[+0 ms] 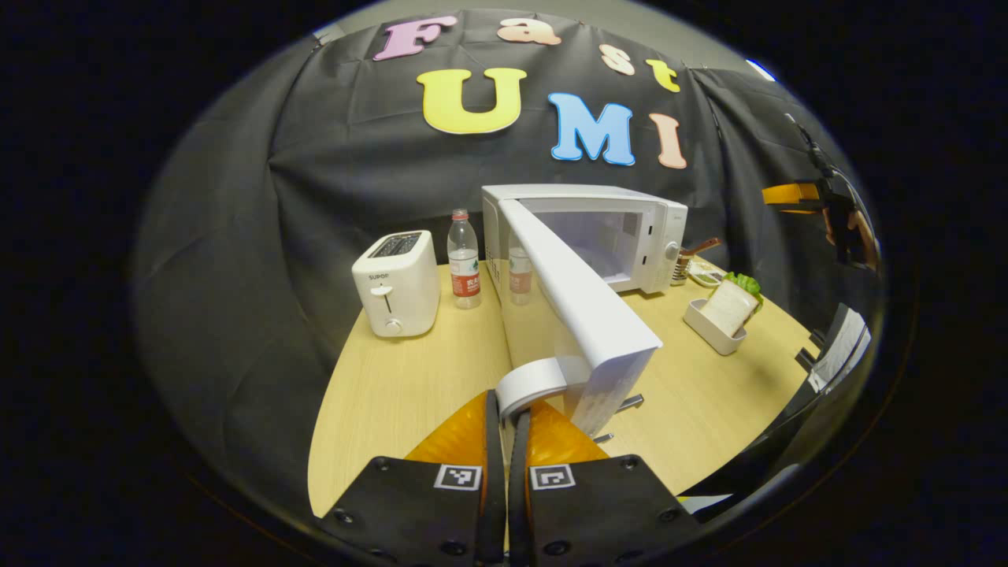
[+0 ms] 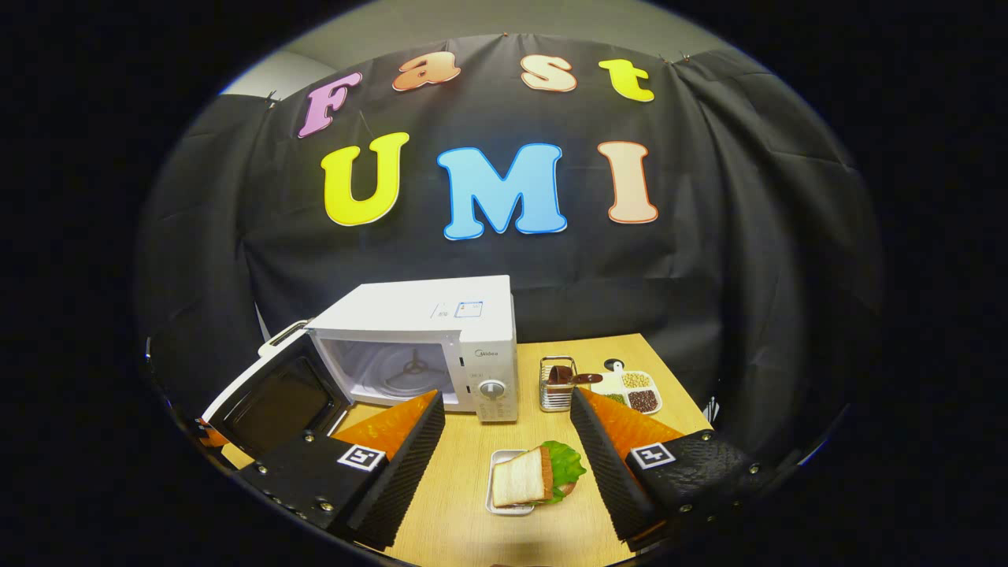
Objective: Open the microwave oven with the left hand, put the food in, and close the microwave oven.
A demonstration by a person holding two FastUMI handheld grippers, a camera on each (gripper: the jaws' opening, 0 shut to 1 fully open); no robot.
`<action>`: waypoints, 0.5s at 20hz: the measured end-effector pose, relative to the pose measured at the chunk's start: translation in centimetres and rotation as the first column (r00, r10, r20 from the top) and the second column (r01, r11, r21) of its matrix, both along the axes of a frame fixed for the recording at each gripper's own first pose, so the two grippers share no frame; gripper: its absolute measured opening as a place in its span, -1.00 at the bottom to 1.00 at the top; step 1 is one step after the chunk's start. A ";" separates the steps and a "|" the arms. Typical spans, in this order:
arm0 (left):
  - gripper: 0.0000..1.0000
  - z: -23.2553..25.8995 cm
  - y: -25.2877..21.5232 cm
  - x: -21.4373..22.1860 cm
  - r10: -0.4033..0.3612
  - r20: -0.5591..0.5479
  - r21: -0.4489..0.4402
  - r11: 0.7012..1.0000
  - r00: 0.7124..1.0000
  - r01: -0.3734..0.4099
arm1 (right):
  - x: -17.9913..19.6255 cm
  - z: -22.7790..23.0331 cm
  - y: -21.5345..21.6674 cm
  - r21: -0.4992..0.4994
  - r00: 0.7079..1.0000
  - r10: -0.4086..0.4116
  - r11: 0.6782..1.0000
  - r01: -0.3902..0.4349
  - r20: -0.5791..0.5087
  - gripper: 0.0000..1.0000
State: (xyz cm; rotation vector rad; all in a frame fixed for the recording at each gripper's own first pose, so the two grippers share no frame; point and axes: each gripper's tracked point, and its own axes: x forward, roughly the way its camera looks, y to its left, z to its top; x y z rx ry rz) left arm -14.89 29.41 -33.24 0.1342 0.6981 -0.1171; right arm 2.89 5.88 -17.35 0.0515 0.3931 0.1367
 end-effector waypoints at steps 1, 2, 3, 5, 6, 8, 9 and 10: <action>-0.81 0.0 0.1 0.0 -0.008 0.000 0.004 1.000 1.000 0.008 | 0.1 -0.3 -0.3 -0.005 1.000 -0.003 1.000 0.003 -0.009 0.94; -0.82 0.1 0.1 0.0 -0.012 0.001 0.003 1.000 1.000 0.012 | 0.2 -0.8 -0.5 -0.006 1.000 -0.003 1.000 0.003 -0.018 0.94; -0.84 0.1 0.1 0.0 -0.013 -0.003 -0.012 1.000 1.000 0.013 | 0.3 -1.2 -0.8 -0.009 1.000 -0.004 1.000 0.004 -0.030 0.94; -0.65 0.0 0.2 -0.7 -0.012 -0.006 -0.025 1.000 1.000 0.011 | 0.3 -2.1 -1.4 -0.017 0.999 -0.006 1.000 0.005 -0.047 0.94; -0.58 0.6 0.7 -1.2 -0.005 0.004 -0.025 1.000 1.000 0.005 | 0.4 -2.8 -1.8 -0.018 0.998 -0.008 1.000 0.007 -0.058 0.94; -0.33 1.8 2.1 -2.6 0.053 0.018 -0.025 0.998 0.998 -0.053 | 0.5 -4.3 -2.6 -0.010 0.996 -0.010 1.000 0.009 -0.088 0.95; -0.47 3.4 2.8 -3.4 0.093 0.039 -0.027 0.995 0.995 -0.092 | 0.5 -5.2 -2.9 -0.013 0.994 -0.009 1.000 0.008 -0.107 0.95; -0.57 5.6 2.7 -3.6 0.131 0.090 -0.031 0.991 0.987 -0.128 | 0.5 -6.2 -3.4 -0.016 0.992 -0.010 1.000 0.008 -0.125 0.95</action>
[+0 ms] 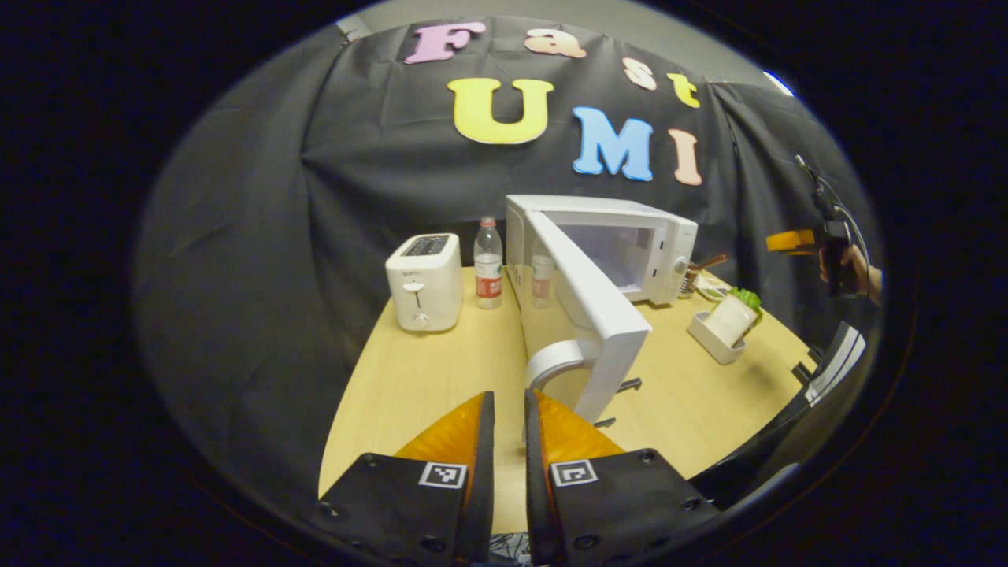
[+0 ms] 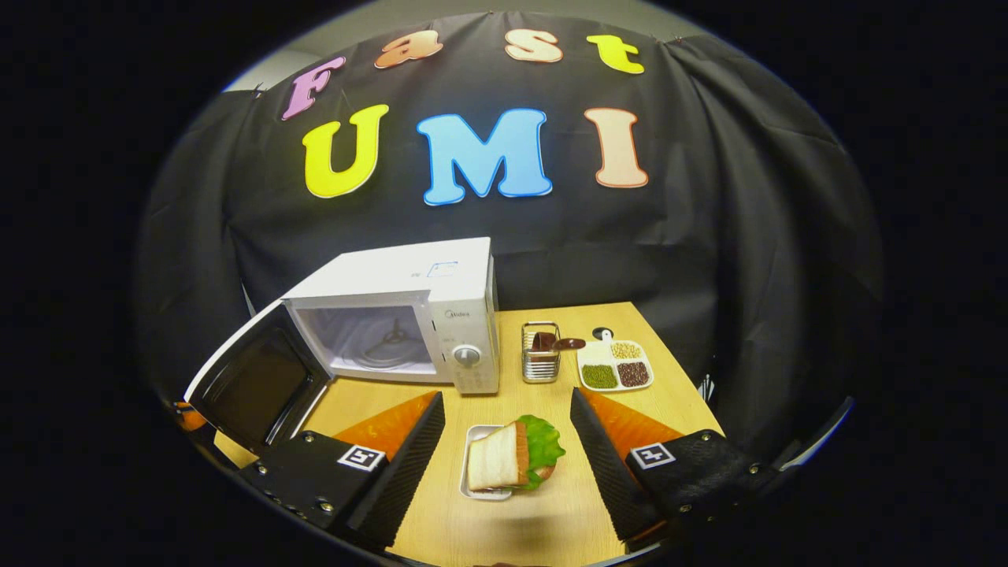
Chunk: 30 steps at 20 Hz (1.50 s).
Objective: Open the microwave oven with the left hand, put the food in, and close the microwave oven.
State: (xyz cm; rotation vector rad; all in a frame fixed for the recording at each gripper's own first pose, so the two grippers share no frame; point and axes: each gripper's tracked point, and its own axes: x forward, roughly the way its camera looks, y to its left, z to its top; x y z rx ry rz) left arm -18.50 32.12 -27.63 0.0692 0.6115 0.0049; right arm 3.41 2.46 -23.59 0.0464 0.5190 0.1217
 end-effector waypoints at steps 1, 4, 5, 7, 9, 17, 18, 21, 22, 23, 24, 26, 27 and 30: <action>-0.43 2.5 -0.6 0.4 0.032 0.067 0.000 0.999 0.997 -0.033 | 0.0 -1.0 -0.5 -0.001 1.000 -0.002 1.000 0.002 -0.020 0.95; 0.16 10.5 -4.3 1.6 0.119 0.265 -0.047 0.993 0.957 -0.110 | -0.2 -4.4 -1.4 0.029 0.995 -0.005 1.000 0.008 -0.104 0.94; 0.54 12.9 -5.7 2.6 0.131 0.324 -0.038 0.991 0.937 -0.126 | -0.3 -5.5 -1.5 0.051 0.990 -0.001 0.999 0.008 -0.139 0.94; 0.93 15.9 -9.6 4.5 0.116 0.391 -0.026 0.993 0.913 -0.115 | -0.4 -7.5 -1.7 0.096 0.979 0.009 0.995 0.010 -0.203 0.94; 0.94 18.4 -14.0 7.2 0.081 0.427 -0.039 0.997 0.900 -0.072 | -0.7 -9.7 -1.7 0.114 0.965 0.021 0.993 0.010 -0.262 0.94; 0.94 21.0 -25.9 14.2 -0.068 0.480 -0.077 0.990 0.875 0.119 | -0.9 -15.7 -1.1 0.323 0.892 0.057 0.941 0.102 -0.448 0.95; 0.94 20.8 -26.3 14.5 -0.075 0.475 -0.075 0.989 0.877 0.126 | -0.9 -16.2 -0.8 0.348 0.880 0.064 0.930 0.119 -0.470 0.94; 0.94 20.4 -26.9 15.3 -0.082 0.466 -0.069 0.989 0.881 0.129 | -0.7 -16.8 -0.3 0.411 0.862 0.083 0.899 0.152 -0.500 0.74; 0.94 20.2 -26.9 15.5 -0.079 0.462 -0.068 0.990 0.883 0.124 | -0.4 -16.6 -0.1 0.431 0.863 0.090 0.889 0.156 -0.497 0.66; 0.92 20.2 -26.6 15.6 -0.073 0.461 -0.066 0.991 0.885 0.116 | -0.3 -16.4 0.0 0.448 0.860 0.094 0.878 0.166 -0.502 0.37; 0.94 20.2 -26.3 15.8 -0.066 0.460 -0.069 0.992 0.885 0.110 | -0.1 -16.0 0.2 0.473 0.860 0.103 0.864 0.171 -0.499 0.10; 0.94 20.1 -26.0 16.0 -0.051 0.459 -0.082 0.992 0.887 0.099 | 0.0 -15.7 0.5 0.487 0.864 0.118 0.859 0.159 -0.490 -0.43; 0.94 20.1 -25.9 16.0 -0.044 0.457 -0.089 0.991 0.889 0.095 | -0.2 -15.3 0.5 0.488 0.865 0.127 0.860 0.147 -0.485 -0.58; 0.94 20.3 -25.5 16.1 -0.033 0.457 -0.095 0.992 0.889 0.086 | -0.6 -13.9 1.2 0.496 0.886 0.138 0.861 0.113 -0.442 -0.58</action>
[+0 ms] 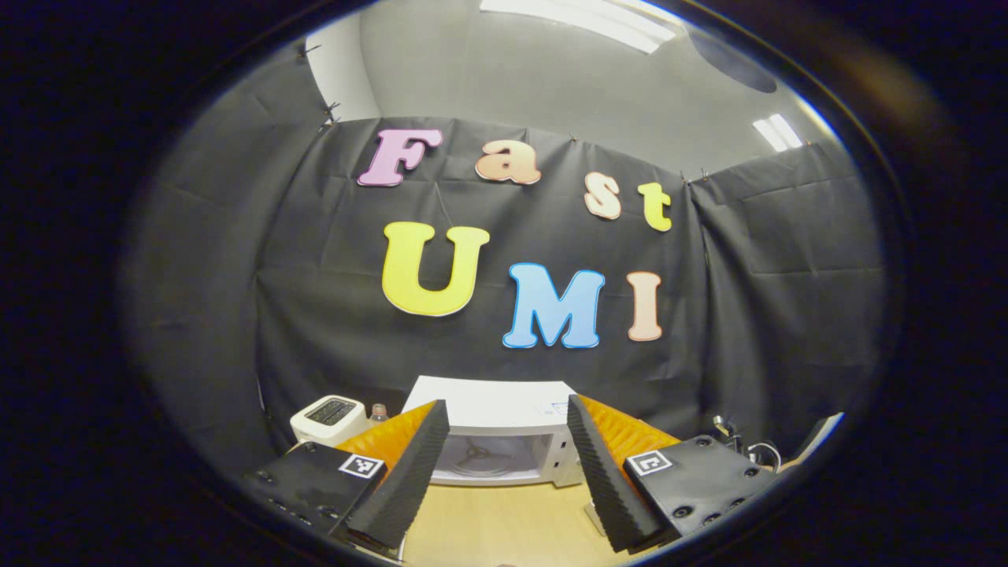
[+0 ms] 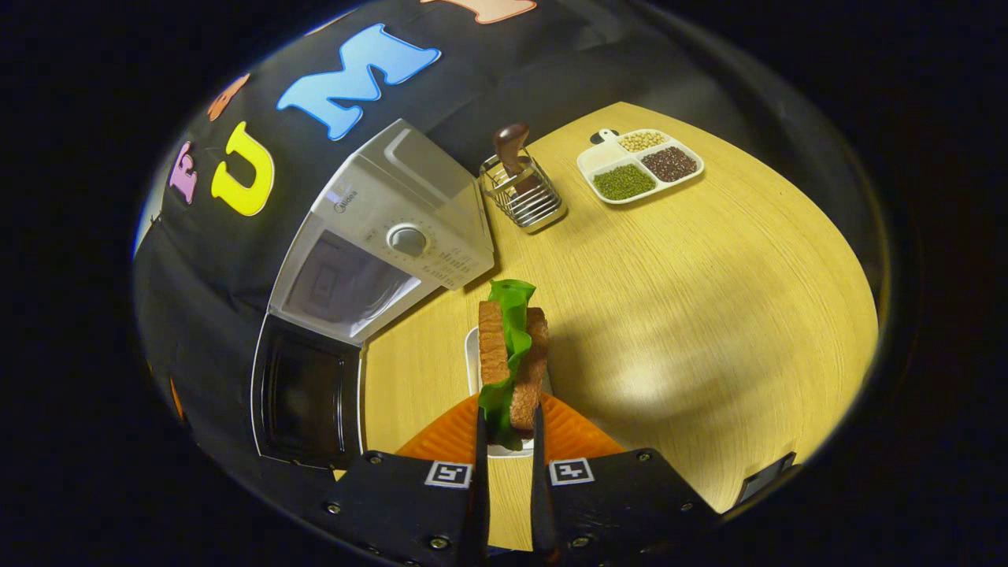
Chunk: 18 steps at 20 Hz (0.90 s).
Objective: Open the microwave oven with the left hand, put the food in, and close the microwave oven.
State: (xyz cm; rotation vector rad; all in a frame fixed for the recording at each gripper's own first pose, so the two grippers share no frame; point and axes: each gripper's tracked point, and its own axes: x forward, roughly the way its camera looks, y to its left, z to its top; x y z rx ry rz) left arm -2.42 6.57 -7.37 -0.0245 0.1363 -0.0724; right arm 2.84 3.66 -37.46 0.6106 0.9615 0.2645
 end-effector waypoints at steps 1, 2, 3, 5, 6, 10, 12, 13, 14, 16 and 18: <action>0.94 0.1 0.1 0.0 0.000 0.001 0.004 1.000 1.000 0.000 | -0.1 0.7 0.3 0.009 1.000 0.000 1.000 0.000 0.015 -0.58; 0.94 0.2 0.3 -0.2 0.000 0.001 0.008 1.000 1.000 0.000 | -0.2 1.5 0.8 0.039 1.000 0.000 0.999 -0.001 0.024 -0.58; 0.94 0.4 0.4 -0.3 -0.002 0.000 0.012 1.000 1.000 0.002 | -0.3 2.5 1.5 0.079 0.999 -0.005 0.997 0.002 0.033 -0.58; 0.94 0.6 0.8 -0.9 -0.006 0.001 0.019 1.000 1.000 0.006 | -0.6 4.4 3.4 0.180 0.999 -0.012 0.984 0.003 0.049 -0.58; 0.94 0.8 1.0 -1.0 -0.008 0.003 0.023 1.000 1.000 0.008 | -0.8 5.6 4.6 0.248 0.998 -0.021 0.969 0.007 0.056 -0.58; 0.92 2.0 2.4 -2.5 -0.013 0.011 0.036 0.999 1.000 0.012 | -0.5 9.3 9.2 0.491 0.996 -0.082 0.869 0.052 0.039 -0.58; 0.94 2.8 3.3 -3.3 -0.007 0.018 0.045 0.999 1.000 0.006 | -0.2 10.1 11.2 0.558 0.994 -0.108 0.827 0.075 0.028 -0.58; 0.94 3.5 3.5 -3.7 -0.006 0.025 0.043 0.999 1.000 0.005 | 0.2 10.2 12.1 0.581 0.993 -0.121 0.808 0.094 0.008 -0.58; 0.94 3.9 3.8 -4.1 -0.004 0.033 0.045 0.999 0.999 0.002 | 0.3 10.2 13.1 0.598 0.991 -0.132 0.794 0.111 -0.009 -0.58; 0.94 4.4 4.5 -4.9 0.008 0.040 0.054 0.999 0.999 -0.010 | 0.9 10.6 14.8 0.629 0.989 -0.149 0.767 0.128 -0.019 -0.58; 0.93 4.6 5.3 -5.8 0.019 0.041 0.057 0.998 0.999 -0.021 | 1.7 10.8 16.7 0.664 0.984 -0.172 0.731 0.155 -0.041 -0.58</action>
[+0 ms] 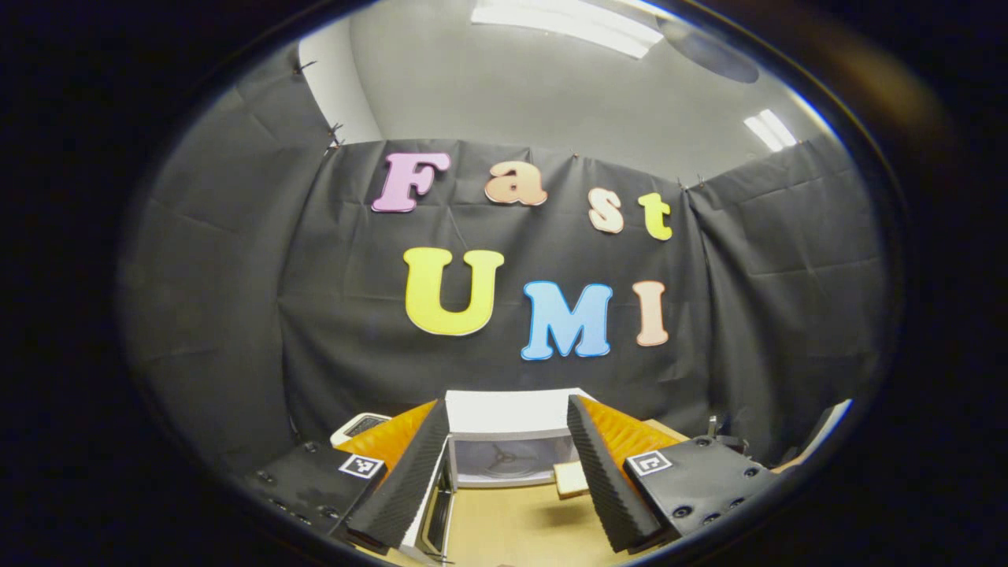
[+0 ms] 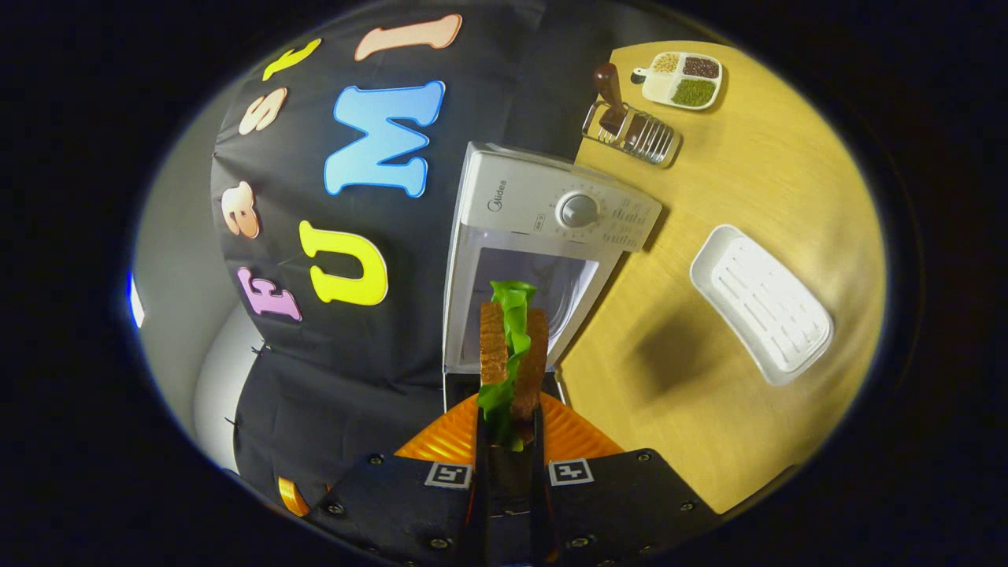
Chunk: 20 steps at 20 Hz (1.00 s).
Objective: Open the microwave oven with the left hand, put the food in, and close the microwave oven.
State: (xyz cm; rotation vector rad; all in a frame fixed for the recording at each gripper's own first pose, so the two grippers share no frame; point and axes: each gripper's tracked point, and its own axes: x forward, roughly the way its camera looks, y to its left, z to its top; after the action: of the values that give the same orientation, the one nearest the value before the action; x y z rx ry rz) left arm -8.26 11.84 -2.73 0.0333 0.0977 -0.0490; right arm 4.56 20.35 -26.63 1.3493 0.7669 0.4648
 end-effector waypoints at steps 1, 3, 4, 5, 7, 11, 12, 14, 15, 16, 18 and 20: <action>0.92 0.1 0.5 -0.3 0.009 -0.002 0.003 1.000 1.000 -0.009 | 0.6 0.1 0.9 0.024 1.000 -0.015 1.000 0.015 -0.006 -0.58; 0.94 0.1 1.4 -0.9 0.031 -0.003 0.005 0.999 1.000 -0.031 | 1.9 0.0 2.5 0.048 0.999 -0.044 0.998 0.045 -0.021 -0.58; 0.93 0.2 1.8 -1.1 0.043 -0.003 0.004 0.999 0.999 -0.043 | 2.6 -0.3 3.4 0.050 0.998 -0.058 0.997 0.059 -0.029 -0.58; 0.92 0.5 2.2 -1.5 0.054 -0.002 0.002 0.999 0.999 -0.054 | 3.3 -0.6 4.2 0.053 0.997 -0.067 0.996 0.069 -0.037 -0.58; 0.93 0.7 2.9 -2.0 0.074 0.001 0.004 0.997 0.997 -0.074 | 4.8 -1.0 5.3 0.061 0.995 -0.088 0.994 0.091 -0.050 -0.58; 0.93 0.8 4.3 -2.6 0.121 0.003 0.008 0.993 0.993 -0.121 | 7.7 -2.0 6.9 0.056 0.988 -0.135 0.989 0.139 -0.073 -0.58; 0.93 0.7 4.7 -2.7 0.131 0.005 0.011 0.991 0.991 -0.131 | 8.6 -2.2 7.1 0.060 0.985 -0.153 0.986 0.158 -0.078 -0.58; 0.92 0.3 5.6 -2.9 0.152 -0.002 0.019 0.988 0.988 -0.152 | 10.2 -2.6 7.7 0.064 0.979 -0.186 0.979 0.192 -0.084 -0.58; 0.92 0.0 5.9 -2.9 0.162 -0.007 0.019 0.987 0.987 -0.162 | 10.9 -2.8 8.1 0.064 0.976 -0.201 0.976 0.207 -0.089 -0.58; 0.92 -0.3 6.2 -2.7 0.169 -0.014 0.016 0.986 0.986 -0.169 | 11.7 -3.1 8.5 0.060 0.972 -0.215 0.973 0.221 -0.094 -0.58; 0.94 -0.7 7.1 -2.5 0.184 -0.026 0.019 0.983 0.983 -0.183 | 13.0 -3.9 9.5 0.041 0.964 -0.242 0.968 0.248 -0.105 -0.58; 0.93 -1.2 8.1 -2.5 0.206 -0.038 0.021 0.978 0.978 -0.205 | 14.4 -4.9 10.1 0.012 0.952 -0.282 0.958 0.285 -0.115 -0.58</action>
State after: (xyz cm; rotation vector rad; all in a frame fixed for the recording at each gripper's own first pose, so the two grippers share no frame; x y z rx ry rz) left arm -10.79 19.90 -3.89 0.0389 0.1415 0.1581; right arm 18.92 30.47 -31.56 1.4948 0.6458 0.1730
